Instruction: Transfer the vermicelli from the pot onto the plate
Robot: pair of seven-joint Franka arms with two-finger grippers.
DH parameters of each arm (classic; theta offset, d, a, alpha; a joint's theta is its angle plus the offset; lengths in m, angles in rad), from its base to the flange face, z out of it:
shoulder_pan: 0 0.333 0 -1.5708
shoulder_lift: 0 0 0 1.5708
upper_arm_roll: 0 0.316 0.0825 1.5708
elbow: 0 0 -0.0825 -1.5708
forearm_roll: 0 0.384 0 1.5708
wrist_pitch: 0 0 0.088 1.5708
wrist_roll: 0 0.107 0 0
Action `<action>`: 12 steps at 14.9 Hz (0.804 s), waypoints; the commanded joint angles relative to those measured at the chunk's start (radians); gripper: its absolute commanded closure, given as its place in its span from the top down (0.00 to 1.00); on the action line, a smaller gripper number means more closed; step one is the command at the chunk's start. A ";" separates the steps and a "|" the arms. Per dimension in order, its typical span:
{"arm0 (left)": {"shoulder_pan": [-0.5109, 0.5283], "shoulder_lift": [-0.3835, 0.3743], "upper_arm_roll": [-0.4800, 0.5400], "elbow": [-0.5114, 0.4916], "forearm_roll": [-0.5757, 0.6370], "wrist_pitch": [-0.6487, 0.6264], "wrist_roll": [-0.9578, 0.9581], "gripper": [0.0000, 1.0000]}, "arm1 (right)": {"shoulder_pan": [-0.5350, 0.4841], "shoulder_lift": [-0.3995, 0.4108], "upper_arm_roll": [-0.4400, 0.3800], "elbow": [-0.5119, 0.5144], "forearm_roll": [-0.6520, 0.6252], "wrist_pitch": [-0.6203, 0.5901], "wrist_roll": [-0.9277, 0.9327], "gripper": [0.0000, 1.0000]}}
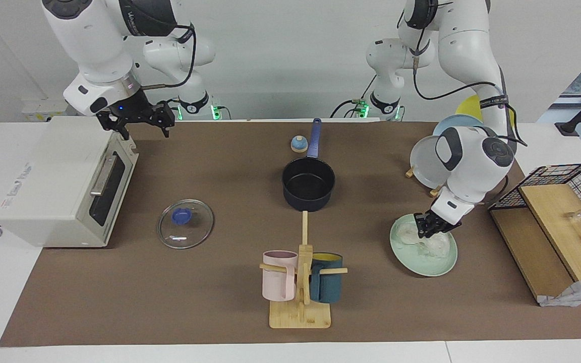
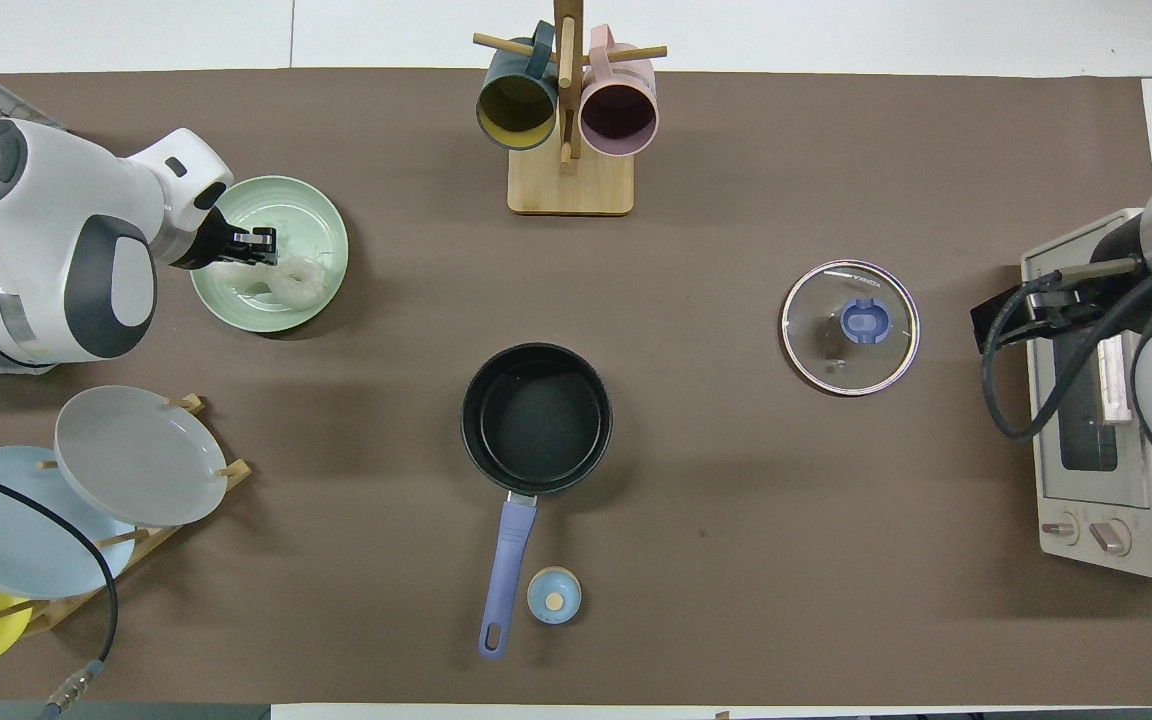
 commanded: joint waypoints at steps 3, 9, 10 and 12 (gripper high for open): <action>0.003 -0.125 0.004 0.035 -0.006 -0.202 -0.022 1.00 | -0.017 -0.016 0.014 -0.008 -0.003 -0.012 0.013 1.00; 0.015 -0.350 0.004 0.084 0.057 -0.498 -0.097 1.00 | -0.033 -0.007 0.014 0.009 0.008 -0.032 0.042 1.00; 0.015 -0.379 0.004 0.084 0.071 -0.546 -0.099 1.00 | -0.031 -0.008 0.013 0.009 0.009 -0.035 0.042 1.00; 0.015 -0.419 0.004 0.078 0.072 -0.613 -0.100 1.00 | -0.031 -0.010 0.016 0.009 0.011 -0.035 0.051 1.00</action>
